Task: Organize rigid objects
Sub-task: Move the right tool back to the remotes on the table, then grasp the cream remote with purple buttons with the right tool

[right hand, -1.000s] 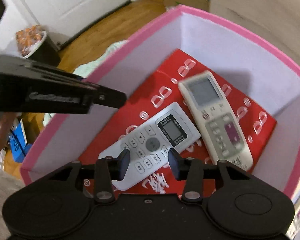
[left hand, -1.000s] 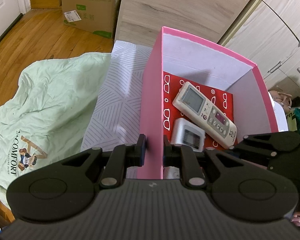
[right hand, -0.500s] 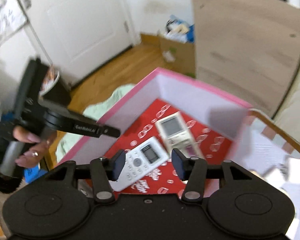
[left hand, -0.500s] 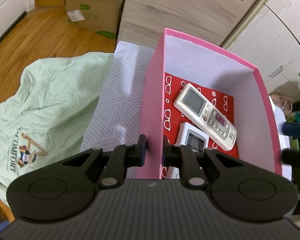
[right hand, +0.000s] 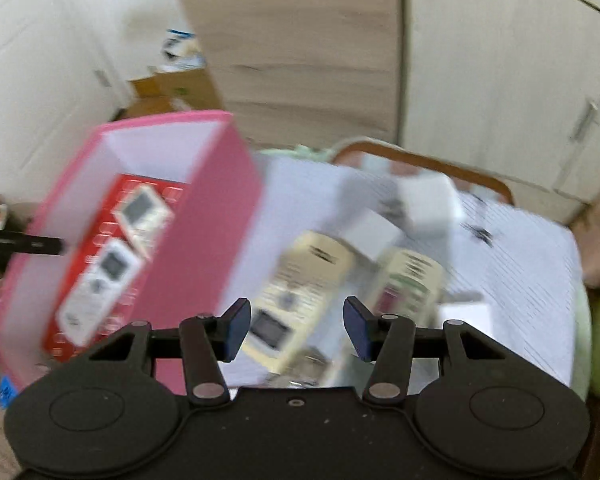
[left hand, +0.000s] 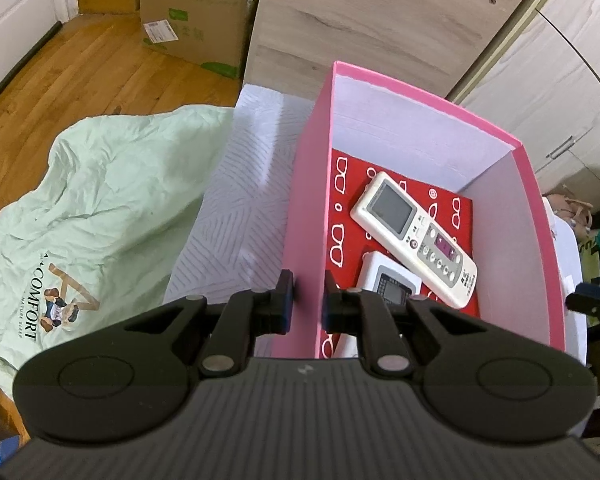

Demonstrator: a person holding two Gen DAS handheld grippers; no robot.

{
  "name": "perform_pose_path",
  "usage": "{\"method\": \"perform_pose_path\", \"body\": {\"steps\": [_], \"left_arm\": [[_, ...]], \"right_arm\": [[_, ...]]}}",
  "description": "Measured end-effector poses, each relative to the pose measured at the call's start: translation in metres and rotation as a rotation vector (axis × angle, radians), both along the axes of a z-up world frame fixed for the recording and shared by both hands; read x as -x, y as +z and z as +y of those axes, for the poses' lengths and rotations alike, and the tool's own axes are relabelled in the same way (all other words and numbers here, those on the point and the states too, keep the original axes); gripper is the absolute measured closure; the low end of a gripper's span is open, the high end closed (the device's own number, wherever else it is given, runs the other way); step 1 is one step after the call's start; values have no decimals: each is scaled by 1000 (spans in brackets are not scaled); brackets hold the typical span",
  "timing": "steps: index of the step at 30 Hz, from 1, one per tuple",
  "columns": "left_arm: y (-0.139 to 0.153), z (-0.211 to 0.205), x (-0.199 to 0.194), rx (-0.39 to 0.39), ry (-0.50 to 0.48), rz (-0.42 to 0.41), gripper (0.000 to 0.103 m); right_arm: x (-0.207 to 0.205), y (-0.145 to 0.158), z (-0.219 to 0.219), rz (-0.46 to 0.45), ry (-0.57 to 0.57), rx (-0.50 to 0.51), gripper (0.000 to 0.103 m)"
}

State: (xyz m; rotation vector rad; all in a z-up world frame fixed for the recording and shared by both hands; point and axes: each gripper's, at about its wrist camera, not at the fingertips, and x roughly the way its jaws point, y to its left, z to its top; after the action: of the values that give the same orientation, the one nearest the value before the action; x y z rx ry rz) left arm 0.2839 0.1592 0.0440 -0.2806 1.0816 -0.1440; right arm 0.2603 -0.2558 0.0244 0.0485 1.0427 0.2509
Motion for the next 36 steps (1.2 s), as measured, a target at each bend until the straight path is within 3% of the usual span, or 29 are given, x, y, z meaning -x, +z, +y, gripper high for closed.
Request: {"method": "perform_pose_path", "body": {"steps": [11,19,23,26,28,36], "left_arm": [[1,-3,-2,-5,13,-5,92],[2,-2,-2,-15,23,-3,92],[0,-5,-2,-34,19,-5,92],[-2,-6,-4,-38,19,2,92],[-3,-7,-5,-42,15,3,92],[-3,-9,-5,-57,13,1,92]], "right_arm": [[-14,-47,-24,87,-108,40,45],[-28,-59,-20,108,-119,56,37],[-30,-62,-9,84,-103,109,32],[-29,-65,-3,58,-95,162,36],[-28,-64,-7,65,-108,147,38],[-28,-64,-11,70,-78,149,35]]}}
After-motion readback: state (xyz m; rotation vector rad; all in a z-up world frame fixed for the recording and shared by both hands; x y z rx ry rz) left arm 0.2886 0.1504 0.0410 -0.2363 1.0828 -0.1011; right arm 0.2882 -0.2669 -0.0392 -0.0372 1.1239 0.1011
